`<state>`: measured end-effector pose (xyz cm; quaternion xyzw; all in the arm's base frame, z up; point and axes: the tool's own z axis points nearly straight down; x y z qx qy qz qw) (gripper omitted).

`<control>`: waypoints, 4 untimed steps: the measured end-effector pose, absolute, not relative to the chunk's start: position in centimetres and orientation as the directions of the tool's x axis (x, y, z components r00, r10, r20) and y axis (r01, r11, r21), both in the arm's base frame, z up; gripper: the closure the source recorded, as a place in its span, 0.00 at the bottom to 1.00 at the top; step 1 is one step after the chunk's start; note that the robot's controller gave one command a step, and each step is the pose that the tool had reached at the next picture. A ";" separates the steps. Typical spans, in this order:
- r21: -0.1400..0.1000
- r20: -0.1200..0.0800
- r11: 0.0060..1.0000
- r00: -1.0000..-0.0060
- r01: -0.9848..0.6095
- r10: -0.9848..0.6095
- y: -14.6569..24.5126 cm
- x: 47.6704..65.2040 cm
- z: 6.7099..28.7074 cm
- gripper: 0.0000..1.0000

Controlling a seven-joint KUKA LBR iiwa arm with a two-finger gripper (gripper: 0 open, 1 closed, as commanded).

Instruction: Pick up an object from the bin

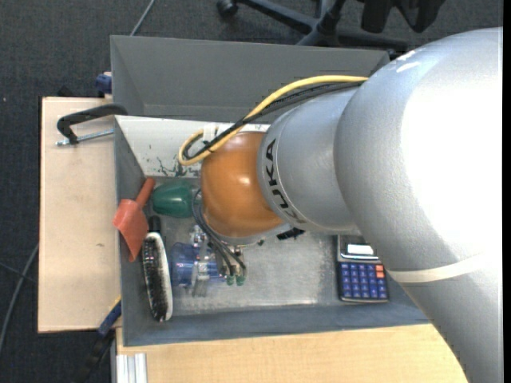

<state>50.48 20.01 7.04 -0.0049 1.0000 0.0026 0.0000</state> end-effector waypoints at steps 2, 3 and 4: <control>0.007 -0.003 1.000 -1.000 -0.010 -0.010 20.0 50.5 9.6 1.00; 0.008 -0.006 1.000 -1.000 -0.010 -0.009 20.1 50.6 10.5 1.00; 0.005 0.003 1.000 -1.000 -0.010 -0.010 20.0 50.3 12.2 1.00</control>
Offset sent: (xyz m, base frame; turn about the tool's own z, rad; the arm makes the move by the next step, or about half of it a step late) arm 0.0001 -0.0002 0.0013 0.0000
